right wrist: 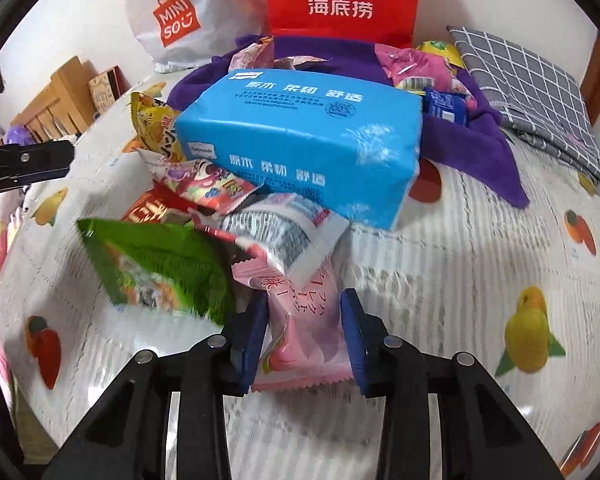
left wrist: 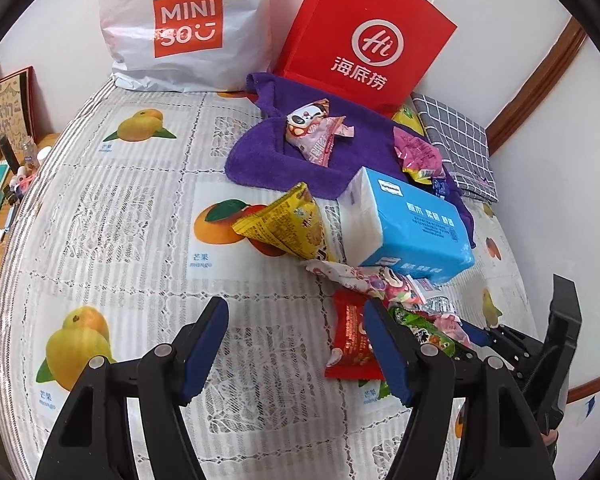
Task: Organize snacks
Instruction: 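Grasp the pink pastry packet with the right tool and lift it, then grasp the red snack packet with the left tool while the right tool holds the pink packet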
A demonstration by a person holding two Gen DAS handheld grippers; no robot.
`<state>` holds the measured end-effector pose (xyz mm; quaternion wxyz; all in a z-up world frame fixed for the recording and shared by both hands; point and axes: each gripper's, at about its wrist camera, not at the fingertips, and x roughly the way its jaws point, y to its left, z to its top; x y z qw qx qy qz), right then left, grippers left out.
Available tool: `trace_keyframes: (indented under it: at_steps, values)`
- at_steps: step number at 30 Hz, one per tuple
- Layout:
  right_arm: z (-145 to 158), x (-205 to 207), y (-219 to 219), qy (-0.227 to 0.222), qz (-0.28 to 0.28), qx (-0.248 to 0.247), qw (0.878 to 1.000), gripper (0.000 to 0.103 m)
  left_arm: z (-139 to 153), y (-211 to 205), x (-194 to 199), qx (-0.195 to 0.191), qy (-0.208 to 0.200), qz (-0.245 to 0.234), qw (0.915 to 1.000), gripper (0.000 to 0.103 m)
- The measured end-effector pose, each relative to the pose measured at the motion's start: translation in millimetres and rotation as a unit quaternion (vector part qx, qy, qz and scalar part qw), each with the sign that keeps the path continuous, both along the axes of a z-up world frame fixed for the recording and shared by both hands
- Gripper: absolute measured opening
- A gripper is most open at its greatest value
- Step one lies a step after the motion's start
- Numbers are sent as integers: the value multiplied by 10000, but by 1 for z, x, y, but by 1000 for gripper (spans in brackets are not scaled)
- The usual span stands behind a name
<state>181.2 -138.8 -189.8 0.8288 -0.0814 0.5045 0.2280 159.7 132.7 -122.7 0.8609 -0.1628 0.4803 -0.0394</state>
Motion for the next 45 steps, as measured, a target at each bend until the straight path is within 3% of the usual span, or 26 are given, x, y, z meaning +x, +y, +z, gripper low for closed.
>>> trace_keyframes:
  at_steps: [9, 16, 21, 45]
  values:
    - [5, -22, -41, -108, -423, 21, 9990, 37, 1, -29, -5, 162, 15, -209, 9996, 68]
    - [7, -17, -87, -259, -1116, -1, 9934, 37, -4, -52, -7, 689, -48, -296, 9972, 68]
    - [4, -8, -111, -262, -1483, 137, 9885, 37, -16, -58, -3, 660, 51, -371, 9971, 68]
    - [-7, -4, -115, -446, -1535, 208, 9869, 38, -47, -78, 18, 814, 339, -725, 9935, 63]
